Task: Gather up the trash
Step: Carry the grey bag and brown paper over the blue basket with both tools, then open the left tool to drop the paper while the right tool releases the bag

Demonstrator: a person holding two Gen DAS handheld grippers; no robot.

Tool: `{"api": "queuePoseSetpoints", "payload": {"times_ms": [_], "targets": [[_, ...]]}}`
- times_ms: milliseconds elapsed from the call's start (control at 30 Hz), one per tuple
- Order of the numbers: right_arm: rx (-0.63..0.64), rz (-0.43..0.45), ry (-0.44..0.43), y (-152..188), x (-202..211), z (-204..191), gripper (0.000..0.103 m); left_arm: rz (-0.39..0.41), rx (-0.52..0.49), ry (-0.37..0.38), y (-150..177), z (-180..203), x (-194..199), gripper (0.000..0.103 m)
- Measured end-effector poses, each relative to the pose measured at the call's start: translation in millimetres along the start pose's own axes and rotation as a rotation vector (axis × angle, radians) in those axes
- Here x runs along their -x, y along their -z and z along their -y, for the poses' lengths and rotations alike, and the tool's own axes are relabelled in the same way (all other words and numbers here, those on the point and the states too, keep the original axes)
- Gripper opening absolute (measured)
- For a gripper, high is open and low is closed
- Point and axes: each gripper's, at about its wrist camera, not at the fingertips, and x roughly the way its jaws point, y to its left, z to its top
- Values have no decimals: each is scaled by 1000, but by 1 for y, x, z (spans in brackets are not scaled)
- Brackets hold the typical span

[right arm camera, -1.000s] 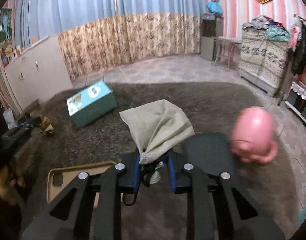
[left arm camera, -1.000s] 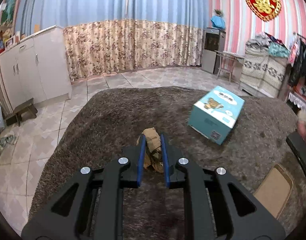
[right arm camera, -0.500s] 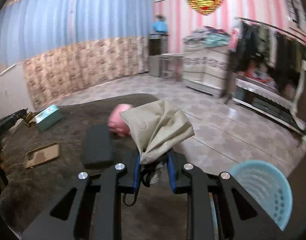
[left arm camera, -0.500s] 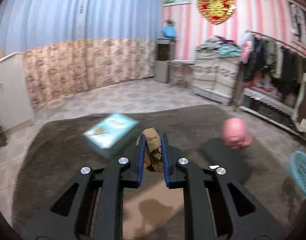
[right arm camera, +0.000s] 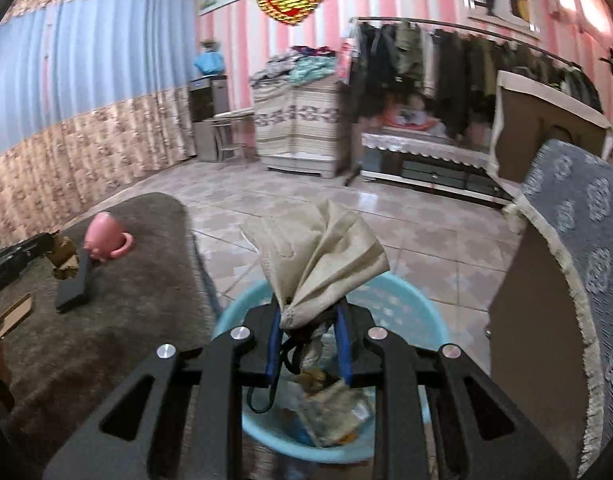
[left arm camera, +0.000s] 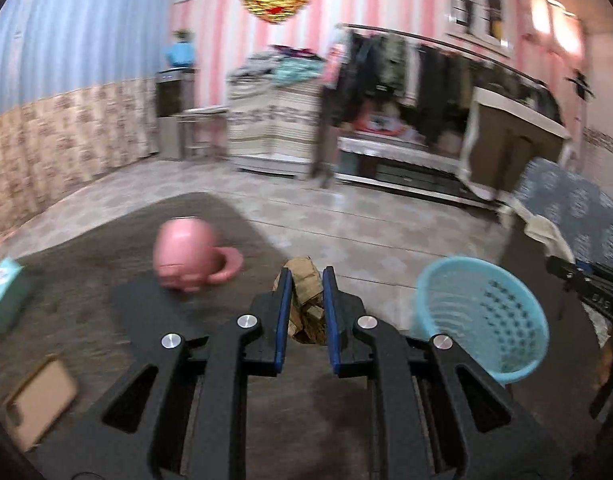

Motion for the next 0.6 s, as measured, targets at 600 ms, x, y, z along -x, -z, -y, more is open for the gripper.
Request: {"api": "queuePoseSetpoints", "payload": {"times_ms": [600], "targets": [[-141,-45,91,36,-18,75,23,-98,-188,234,5,153,-94,15]]}}
